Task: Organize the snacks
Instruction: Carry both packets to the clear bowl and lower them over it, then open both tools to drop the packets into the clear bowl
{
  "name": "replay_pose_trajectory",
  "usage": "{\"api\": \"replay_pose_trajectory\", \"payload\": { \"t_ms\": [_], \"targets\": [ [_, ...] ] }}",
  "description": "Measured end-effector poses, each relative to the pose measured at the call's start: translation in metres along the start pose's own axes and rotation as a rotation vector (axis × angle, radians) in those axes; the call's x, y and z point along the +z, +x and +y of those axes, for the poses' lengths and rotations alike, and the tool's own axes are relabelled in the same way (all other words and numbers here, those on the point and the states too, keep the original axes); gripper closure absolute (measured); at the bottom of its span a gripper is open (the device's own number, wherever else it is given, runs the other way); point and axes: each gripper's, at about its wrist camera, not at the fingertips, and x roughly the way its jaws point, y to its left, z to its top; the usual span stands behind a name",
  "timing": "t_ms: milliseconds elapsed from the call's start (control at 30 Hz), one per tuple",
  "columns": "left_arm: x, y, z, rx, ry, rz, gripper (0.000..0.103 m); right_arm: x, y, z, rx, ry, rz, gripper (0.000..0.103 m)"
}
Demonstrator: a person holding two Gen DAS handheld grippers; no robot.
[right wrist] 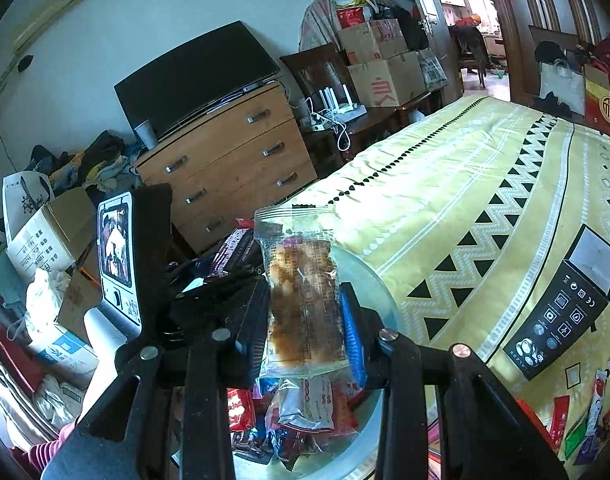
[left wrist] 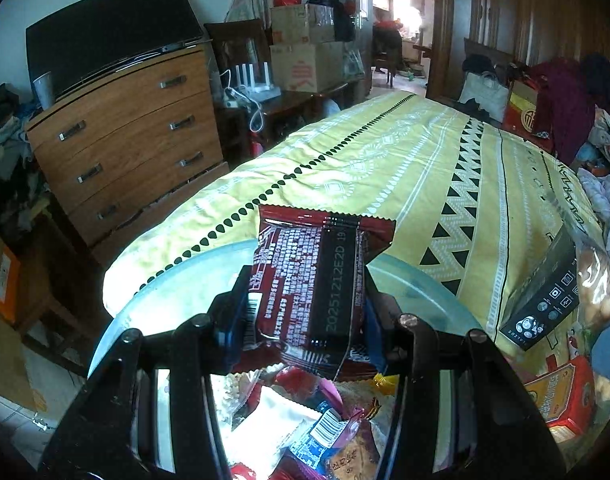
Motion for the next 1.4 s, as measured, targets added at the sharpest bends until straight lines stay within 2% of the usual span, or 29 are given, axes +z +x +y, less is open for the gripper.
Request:
{"api": "replay_pose_trajectory", "payload": {
  "t_ms": [767,933,967,1033,1067,1100,1200,1267,1367,1400],
  "targets": [
    [-0.003,0.007,0.006,0.008,-0.009,0.02,0.054,-0.006,0.014,0.002,0.011,0.005,0.03,0.065],
    [-0.007,0.012,0.005,0.014,-0.004,0.035,0.052,-0.009,0.022,0.004,0.031,0.016,0.06,0.06],
    [-0.008,0.012,0.005,0.013,-0.003,0.037,0.05,-0.01,0.024,0.005,0.032,0.016,0.067,0.059],
    [-0.009,0.011,0.004,0.01,-0.005,0.04,0.039,-0.012,0.025,0.005,0.033,0.015,0.076,0.051],
    [-0.01,0.009,0.004,0.009,-0.007,0.035,0.029,-0.014,0.024,0.004,0.033,0.019,0.074,0.045],
    [-0.011,0.006,0.003,0.011,-0.007,0.027,0.023,-0.015,0.022,0.004,0.036,0.023,0.069,0.042],
    [-0.011,-0.005,0.0,-0.001,-0.003,0.016,0.023,-0.022,0.004,0.0,0.051,0.028,0.024,0.042],
    [-0.012,-0.02,-0.005,-0.03,0.0,-0.008,0.023,-0.032,-0.024,-0.004,0.061,0.011,-0.037,0.042],
    [-0.018,-0.053,-0.014,-0.088,0.01,-0.062,0.022,-0.057,-0.079,-0.019,-0.003,-0.034,-0.126,0.042],
    [-0.021,-0.069,-0.018,-0.12,0.017,-0.089,0.019,-0.068,-0.097,-0.029,-0.028,-0.035,-0.147,0.042]
  ]
}}
